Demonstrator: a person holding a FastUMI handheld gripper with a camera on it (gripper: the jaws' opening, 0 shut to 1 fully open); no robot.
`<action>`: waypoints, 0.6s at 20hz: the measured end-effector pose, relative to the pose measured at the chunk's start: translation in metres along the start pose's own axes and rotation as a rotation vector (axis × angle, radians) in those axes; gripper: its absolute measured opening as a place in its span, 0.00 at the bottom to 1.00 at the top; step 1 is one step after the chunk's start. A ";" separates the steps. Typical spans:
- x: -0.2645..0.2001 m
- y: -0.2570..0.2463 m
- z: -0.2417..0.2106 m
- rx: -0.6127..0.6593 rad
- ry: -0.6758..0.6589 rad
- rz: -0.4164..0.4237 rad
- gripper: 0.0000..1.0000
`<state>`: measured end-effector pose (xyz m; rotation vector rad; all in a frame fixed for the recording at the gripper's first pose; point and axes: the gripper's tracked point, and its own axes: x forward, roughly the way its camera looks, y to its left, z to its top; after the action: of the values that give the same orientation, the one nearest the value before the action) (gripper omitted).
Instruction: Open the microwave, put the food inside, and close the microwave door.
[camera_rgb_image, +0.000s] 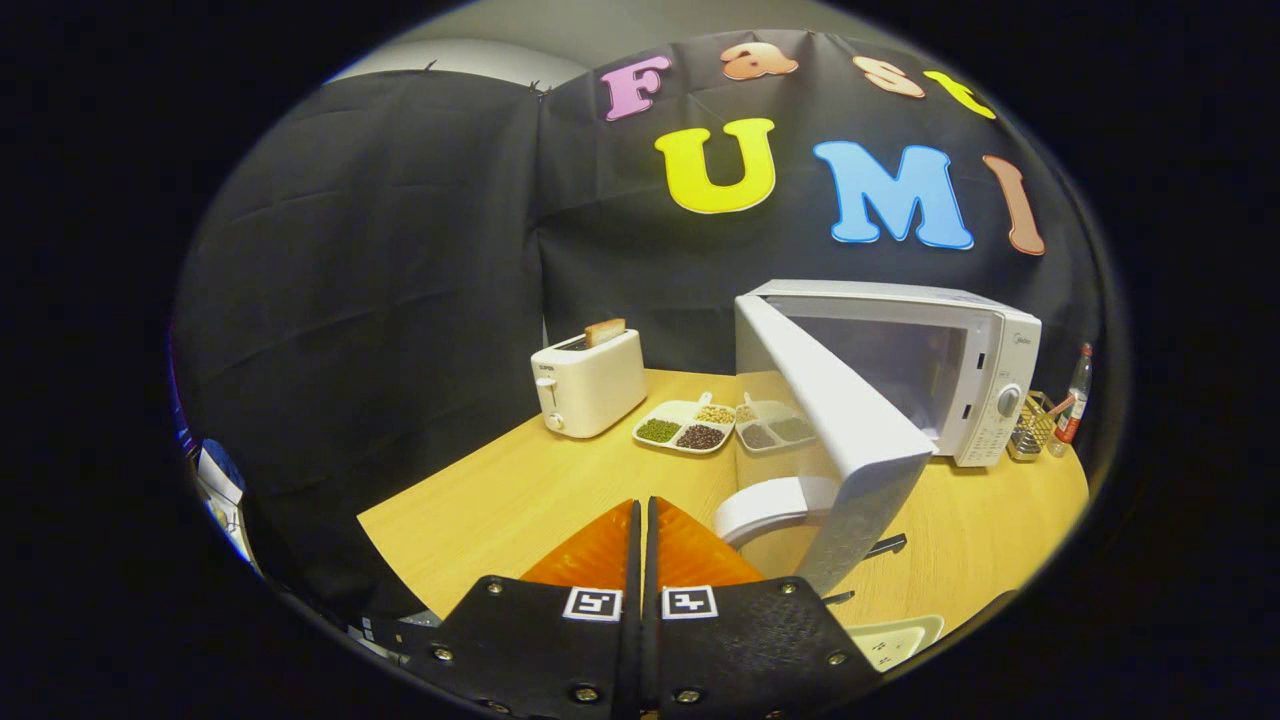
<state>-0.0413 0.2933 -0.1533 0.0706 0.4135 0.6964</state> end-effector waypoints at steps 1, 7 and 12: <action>0.000 -0.006 0.002 0.005 -0.003 -0.008 0.01; -0.003 -0.053 0.007 0.025 -0.003 -0.074 0.01; -0.006 -0.107 0.012 0.031 -0.011 -0.140 0.01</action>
<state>0.0243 0.2084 -0.1613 0.0741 0.4151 0.5518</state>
